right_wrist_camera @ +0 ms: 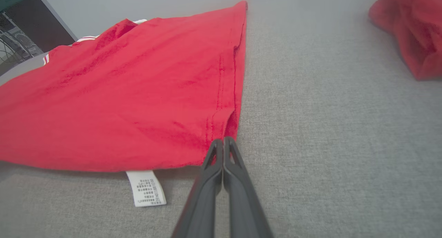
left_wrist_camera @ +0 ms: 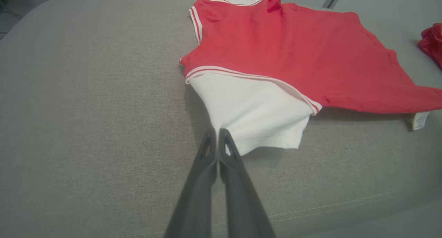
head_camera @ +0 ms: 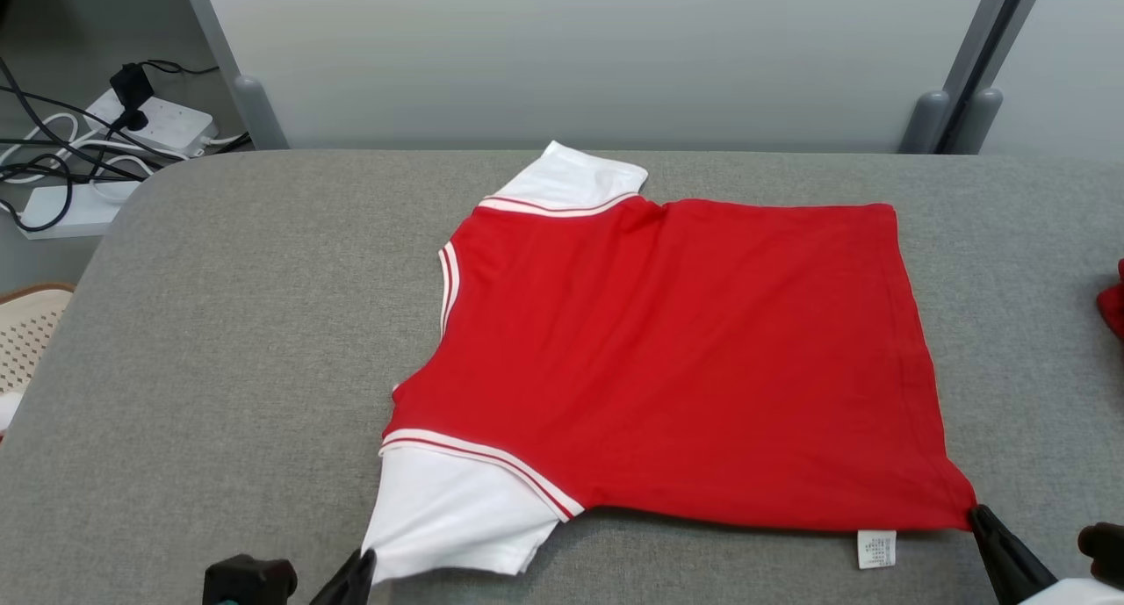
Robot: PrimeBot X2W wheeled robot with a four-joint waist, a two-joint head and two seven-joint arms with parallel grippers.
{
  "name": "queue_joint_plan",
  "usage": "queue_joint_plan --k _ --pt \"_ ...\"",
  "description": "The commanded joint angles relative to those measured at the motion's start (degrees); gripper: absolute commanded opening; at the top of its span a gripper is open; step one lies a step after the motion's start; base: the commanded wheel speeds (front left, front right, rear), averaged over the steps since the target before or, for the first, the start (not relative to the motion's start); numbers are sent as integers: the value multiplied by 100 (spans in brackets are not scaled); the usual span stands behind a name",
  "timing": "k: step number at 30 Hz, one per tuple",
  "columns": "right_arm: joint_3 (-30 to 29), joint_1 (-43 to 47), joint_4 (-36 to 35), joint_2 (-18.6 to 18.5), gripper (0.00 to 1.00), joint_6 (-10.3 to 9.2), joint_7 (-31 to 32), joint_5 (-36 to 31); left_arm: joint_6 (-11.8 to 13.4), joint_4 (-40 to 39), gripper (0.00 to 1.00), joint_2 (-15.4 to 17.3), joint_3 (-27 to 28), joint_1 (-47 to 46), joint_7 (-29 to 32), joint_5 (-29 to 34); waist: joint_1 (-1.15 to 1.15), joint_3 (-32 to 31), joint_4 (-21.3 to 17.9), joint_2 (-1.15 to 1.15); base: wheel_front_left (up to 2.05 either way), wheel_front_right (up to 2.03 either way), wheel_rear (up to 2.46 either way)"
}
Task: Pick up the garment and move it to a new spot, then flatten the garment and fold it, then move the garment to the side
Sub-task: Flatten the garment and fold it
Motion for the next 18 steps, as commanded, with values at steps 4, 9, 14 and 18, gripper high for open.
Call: queue_joint_plan --k 4,9,14,18 --pt "-7 293 -576 -345 0 23 329 89 165 -701 0 292 239 180 388 -63 0 -54 24 0 0 0 0" --pt "-365 971 -1387 -541 0 23 886 95 378 -1412 0 622 344 788 896 -80 0 -52 40 0 0 0 0" --pt "-740 1490 -2014 -514 0 23 1291 31 479 -1856 0 721 396 1045 1087 -125 0 -8 30 0 0 0 0" --pt "-1080 1544 -2368 -354 0 23 1405 -176 437 -1965 0 686 418 875 1002 -148 0 29 -20 0 0 0 0"
